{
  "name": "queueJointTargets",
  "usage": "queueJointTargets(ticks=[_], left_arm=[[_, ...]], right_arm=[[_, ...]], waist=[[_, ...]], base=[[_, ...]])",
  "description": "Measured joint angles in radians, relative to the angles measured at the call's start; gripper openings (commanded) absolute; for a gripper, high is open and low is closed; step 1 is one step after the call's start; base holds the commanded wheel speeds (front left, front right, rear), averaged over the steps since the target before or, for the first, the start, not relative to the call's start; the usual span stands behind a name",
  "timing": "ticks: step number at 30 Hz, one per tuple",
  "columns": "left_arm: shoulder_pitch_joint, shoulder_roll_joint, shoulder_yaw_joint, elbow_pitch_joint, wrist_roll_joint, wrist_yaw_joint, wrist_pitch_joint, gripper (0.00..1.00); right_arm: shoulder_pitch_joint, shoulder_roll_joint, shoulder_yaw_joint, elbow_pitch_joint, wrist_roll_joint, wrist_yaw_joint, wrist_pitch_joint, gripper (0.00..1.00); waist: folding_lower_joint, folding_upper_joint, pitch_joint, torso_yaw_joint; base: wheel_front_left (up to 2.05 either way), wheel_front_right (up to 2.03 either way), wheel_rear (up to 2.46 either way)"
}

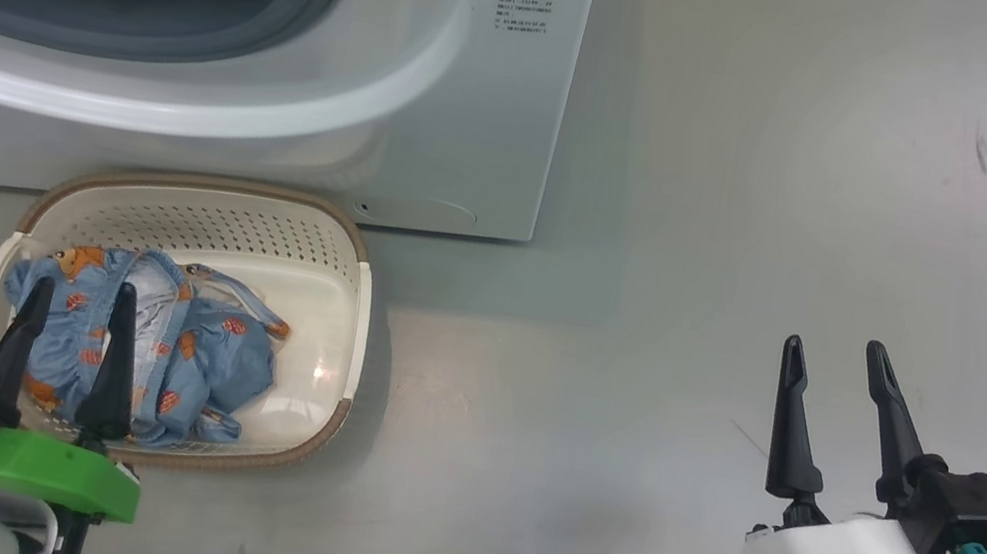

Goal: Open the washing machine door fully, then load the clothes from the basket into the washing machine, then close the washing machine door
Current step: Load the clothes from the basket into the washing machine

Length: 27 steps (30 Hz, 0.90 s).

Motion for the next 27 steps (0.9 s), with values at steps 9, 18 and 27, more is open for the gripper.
queueJointTargets(ticks=[9, 18, 27], left_arm=[[-0.120, 0.026, 0.011, 0.114, 0.001, 0.000, 0.000, 1.00], [-0.253, 0.055, 0.035, 0.239, -0.008, 0.000, 0.009, 1.00], [-0.382, 0.092, 0.058, 0.383, -0.012, 0.027, 0.084, 1.00]], right_arm=[[-0.063, -0.003, 0.015, -0.017, -0.008, 0.006, 0.000, 1.00], [-0.129, -0.005, 0.019, -0.040, -0.009, 0.006, 0.000, 1.00], [-0.179, -0.008, 0.026, -0.054, -0.015, 0.006, 0.000, 1.00]], waist=[[0.0001, 0.0000, 0.126, -0.018], [0.0001, 0.0000, 0.254, -0.040], [0.0000, 0.0000, 0.391, -0.061]], base=[[0.00, 0.00, 0.00], [0.00, 0.00, 0.00], [0.00, 0.00, 0.00]])
